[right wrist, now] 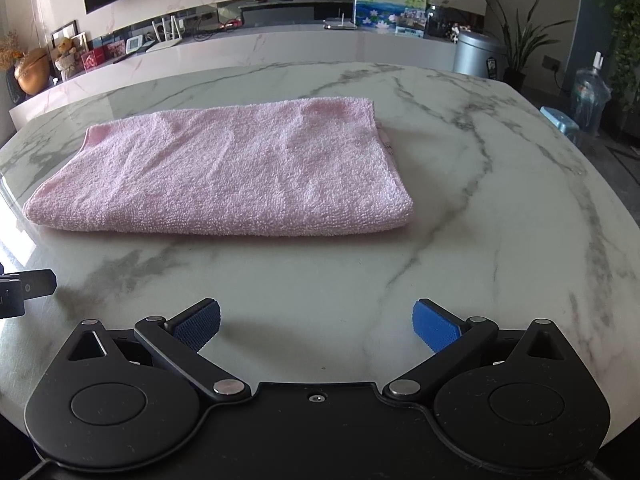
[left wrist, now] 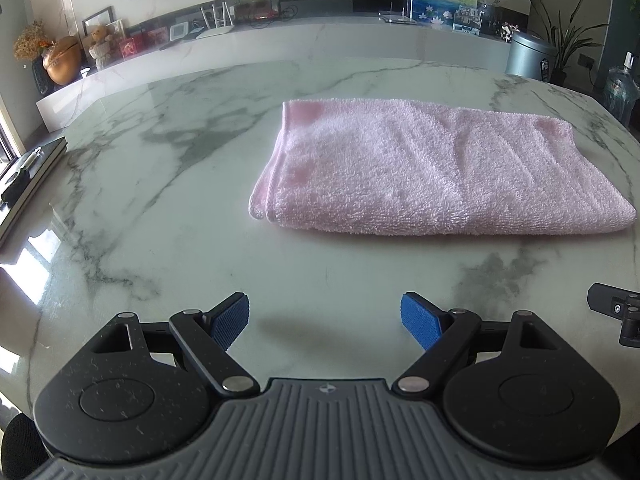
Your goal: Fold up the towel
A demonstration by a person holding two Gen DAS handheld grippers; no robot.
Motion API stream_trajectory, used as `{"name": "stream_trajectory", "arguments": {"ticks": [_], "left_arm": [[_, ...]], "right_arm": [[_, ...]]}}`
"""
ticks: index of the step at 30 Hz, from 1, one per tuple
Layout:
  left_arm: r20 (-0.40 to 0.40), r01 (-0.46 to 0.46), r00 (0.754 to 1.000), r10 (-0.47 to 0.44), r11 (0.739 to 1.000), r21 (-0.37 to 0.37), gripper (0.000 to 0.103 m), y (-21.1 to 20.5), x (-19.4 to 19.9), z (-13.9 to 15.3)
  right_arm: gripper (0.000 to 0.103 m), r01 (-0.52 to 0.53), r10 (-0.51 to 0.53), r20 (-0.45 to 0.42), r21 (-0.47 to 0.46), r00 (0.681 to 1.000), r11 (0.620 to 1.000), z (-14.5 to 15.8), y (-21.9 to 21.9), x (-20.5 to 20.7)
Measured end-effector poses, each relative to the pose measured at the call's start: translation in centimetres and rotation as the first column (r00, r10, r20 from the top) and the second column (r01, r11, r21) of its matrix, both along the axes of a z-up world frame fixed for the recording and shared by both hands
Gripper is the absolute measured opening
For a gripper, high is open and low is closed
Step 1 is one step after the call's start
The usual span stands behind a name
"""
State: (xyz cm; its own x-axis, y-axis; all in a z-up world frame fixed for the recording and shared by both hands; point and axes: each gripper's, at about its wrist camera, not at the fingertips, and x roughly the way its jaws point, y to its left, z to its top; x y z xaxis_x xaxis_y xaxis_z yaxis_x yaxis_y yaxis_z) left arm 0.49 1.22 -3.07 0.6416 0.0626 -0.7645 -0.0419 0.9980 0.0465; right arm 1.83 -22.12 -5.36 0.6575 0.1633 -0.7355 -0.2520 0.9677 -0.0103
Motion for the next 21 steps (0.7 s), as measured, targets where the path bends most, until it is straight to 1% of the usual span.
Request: {"name": "stream_trajectory", "arguments": {"ticks": [3, 7, 12, 21], "left_arm": [[0.014, 0.0, 1.0, 0.0, 1.0, -0.001, 0.084, -0.1, -0.1, -0.1], [0.039, -0.007, 0.999, 0.008, 0.999, -0.032, 0.084, 0.1, -0.3, -0.5], [0.074, 0.006, 0.997, -0.004, 1.0, -0.025, 0.084, -0.3, -0.6, -0.7], [0.111, 0.01, 0.994, -0.008, 1.0, -0.025, 0.084, -1.2, -0.9, -1.0]], "right_arm": [[0.103, -0.002, 0.001, 0.014, 0.003, 1.0, 1.0, -0.1, 0.0, -0.1], [0.103, -0.002, 0.002, 0.039, 0.013, 0.999, 1.0, -0.3, 0.0, -0.3], [0.103, 0.002, -0.005, 0.086, 0.026, 0.996, 1.0, -0.7, 0.0, -0.9], [0.103, 0.018, -0.022, 0.109, 0.032, 0.994, 0.999, -0.8, 0.1, -1.0]]}}
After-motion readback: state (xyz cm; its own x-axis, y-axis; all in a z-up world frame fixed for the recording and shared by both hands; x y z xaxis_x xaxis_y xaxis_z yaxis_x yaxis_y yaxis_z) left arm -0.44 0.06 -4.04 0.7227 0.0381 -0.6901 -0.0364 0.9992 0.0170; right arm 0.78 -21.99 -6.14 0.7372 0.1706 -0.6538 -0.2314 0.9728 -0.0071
